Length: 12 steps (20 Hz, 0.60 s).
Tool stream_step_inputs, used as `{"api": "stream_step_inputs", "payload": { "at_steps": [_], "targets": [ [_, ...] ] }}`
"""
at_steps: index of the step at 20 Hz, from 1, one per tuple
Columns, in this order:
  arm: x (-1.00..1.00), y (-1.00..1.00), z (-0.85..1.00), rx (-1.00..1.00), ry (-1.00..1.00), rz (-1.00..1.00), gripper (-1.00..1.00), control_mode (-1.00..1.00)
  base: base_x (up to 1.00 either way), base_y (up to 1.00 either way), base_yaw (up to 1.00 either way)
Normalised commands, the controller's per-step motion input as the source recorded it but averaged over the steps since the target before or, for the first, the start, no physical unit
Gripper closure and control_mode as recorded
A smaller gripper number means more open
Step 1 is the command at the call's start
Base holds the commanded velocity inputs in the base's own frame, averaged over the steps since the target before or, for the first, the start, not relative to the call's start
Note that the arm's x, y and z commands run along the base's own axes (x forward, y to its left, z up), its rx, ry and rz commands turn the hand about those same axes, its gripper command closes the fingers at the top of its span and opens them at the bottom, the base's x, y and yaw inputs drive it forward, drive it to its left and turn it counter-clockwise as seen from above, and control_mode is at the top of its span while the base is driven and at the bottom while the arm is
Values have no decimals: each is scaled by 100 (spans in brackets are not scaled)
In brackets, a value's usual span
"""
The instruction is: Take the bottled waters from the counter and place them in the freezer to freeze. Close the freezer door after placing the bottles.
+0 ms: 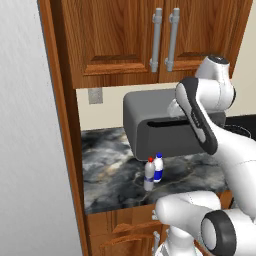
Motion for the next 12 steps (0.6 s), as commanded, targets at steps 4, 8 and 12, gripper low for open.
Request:
{"api": "stream_step_inputs", "payload": {
  "at_steps": [4, 8, 12],
  "targets": [
    [-48, -89, -40, 22, -15, 53, -100, -100, 0, 0, 0],
    [-56, -48, -53, 13, -16, 56, -100, -100, 0, 0, 0],
    [-26, -12, -57, 4, -22, 53, -100, -100, 0, 0, 0]
  ]
}}
